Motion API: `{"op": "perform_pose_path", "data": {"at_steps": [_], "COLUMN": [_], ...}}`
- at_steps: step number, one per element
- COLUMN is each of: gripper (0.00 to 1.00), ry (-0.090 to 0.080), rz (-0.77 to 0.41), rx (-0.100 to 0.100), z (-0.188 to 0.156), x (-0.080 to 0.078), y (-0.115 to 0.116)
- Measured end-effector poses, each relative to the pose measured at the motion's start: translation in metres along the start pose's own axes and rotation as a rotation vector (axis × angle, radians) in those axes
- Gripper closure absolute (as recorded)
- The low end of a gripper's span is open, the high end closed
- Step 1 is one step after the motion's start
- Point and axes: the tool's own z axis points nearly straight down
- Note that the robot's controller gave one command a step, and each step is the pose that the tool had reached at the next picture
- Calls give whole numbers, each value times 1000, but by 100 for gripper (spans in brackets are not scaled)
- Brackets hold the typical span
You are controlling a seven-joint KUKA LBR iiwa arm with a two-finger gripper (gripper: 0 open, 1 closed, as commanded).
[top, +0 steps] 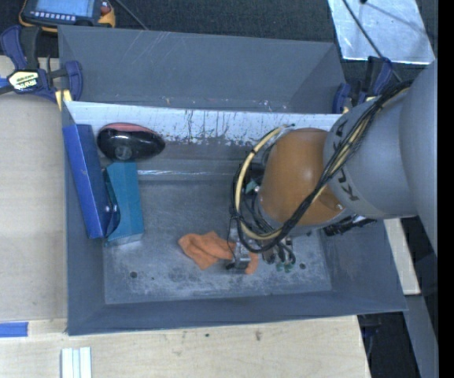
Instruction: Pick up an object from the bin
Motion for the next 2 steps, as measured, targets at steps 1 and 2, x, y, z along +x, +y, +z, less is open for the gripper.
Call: {"op": "perform_pose_path", "data": {"at_steps": [1,2], "gripper": [100,100], "ry": [4,2], "rz": [0,0], "rx": [0,0], "z": [-19,-42], "x": [1,1], "y": [0,0]}}
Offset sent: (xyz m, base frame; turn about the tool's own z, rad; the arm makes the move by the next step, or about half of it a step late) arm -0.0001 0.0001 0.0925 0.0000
